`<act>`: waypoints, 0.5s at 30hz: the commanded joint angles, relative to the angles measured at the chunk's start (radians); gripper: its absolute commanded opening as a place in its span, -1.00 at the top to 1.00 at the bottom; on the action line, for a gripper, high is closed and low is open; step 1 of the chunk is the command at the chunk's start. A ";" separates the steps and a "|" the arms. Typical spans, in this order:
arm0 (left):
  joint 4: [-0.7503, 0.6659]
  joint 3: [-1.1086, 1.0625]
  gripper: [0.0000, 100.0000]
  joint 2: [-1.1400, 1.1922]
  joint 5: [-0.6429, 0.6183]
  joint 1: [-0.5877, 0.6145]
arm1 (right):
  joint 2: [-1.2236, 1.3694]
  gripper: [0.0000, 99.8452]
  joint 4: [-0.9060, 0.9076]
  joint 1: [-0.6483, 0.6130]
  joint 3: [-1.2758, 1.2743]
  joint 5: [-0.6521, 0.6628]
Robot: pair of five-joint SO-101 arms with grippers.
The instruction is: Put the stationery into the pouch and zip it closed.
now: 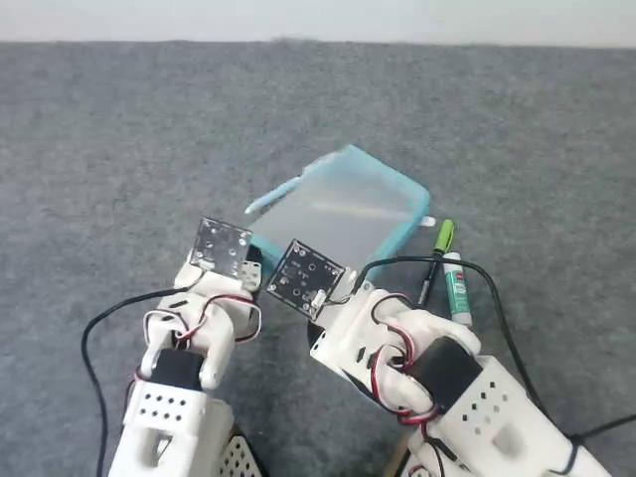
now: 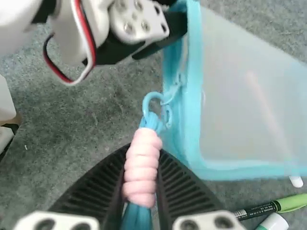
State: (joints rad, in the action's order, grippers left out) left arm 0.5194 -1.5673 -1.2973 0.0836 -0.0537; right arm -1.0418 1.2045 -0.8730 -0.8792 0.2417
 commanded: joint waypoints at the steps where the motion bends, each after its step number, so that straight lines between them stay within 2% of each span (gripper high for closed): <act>1: -0.035 0.025 0.98 0.012 -0.049 0.072 | -0.038 0.99 0.002 0.030 0.008 0.021; 6: 0.029 0.068 0.98 0.012 -0.098 0.224 | -0.038 0.99 -0.002 0.119 0.008 0.015; 15: 0.057 0.073 0.98 0.012 -0.095 0.245 | -0.038 0.99 -0.004 0.231 0.008 0.012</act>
State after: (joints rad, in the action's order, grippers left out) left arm 0.5685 -1.5658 -1.2973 0.0038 0.1596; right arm -1.0418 1.2029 -0.6951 -0.8792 0.2432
